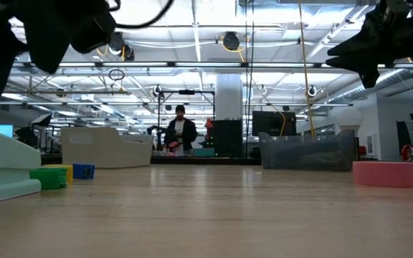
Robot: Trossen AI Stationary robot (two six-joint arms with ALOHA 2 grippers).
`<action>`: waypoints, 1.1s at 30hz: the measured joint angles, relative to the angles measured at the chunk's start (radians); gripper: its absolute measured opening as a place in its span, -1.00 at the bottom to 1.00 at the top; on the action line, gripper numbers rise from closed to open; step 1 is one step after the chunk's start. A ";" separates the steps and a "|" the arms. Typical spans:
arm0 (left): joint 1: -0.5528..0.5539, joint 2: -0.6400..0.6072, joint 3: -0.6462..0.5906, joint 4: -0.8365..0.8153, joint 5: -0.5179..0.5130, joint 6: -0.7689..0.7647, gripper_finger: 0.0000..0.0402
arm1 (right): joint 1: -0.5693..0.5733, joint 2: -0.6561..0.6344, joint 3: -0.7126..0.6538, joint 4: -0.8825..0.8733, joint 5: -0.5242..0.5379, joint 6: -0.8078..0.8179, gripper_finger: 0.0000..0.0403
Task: Pick and place Stapler, Stapler remover, tape
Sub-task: Put the big light green stapler into the black bin
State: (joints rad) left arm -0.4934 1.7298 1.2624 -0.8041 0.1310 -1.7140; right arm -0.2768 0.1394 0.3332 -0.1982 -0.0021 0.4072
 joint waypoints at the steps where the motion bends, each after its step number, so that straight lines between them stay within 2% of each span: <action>1: 0.003 0.003 -0.001 -0.014 0.003 0.026 0.35 | 0.000 0.000 0.000 0.000 0.000 0.000 -0.45; 15: 0.070 0.069 -0.001 -0.069 0.078 0.295 0.35 | 0.000 0.000 0.000 0.002 0.001 0.001 -0.45; 19: 0.073 0.082 0.000 -0.067 0.107 0.328 0.35 | 0.000 0.000 0.000 0.006 0.001 0.001 -0.45; 33: 0.081 0.080 -0.001 -0.081 0.106 0.377 0.35 | 0.000 0.000 0.000 0.007 0.001 0.001 -0.45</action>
State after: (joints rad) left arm -0.4128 1.8102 1.2617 -0.8853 0.2368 -1.3373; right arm -0.2771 0.1397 0.3332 -0.1912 -0.0013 0.4080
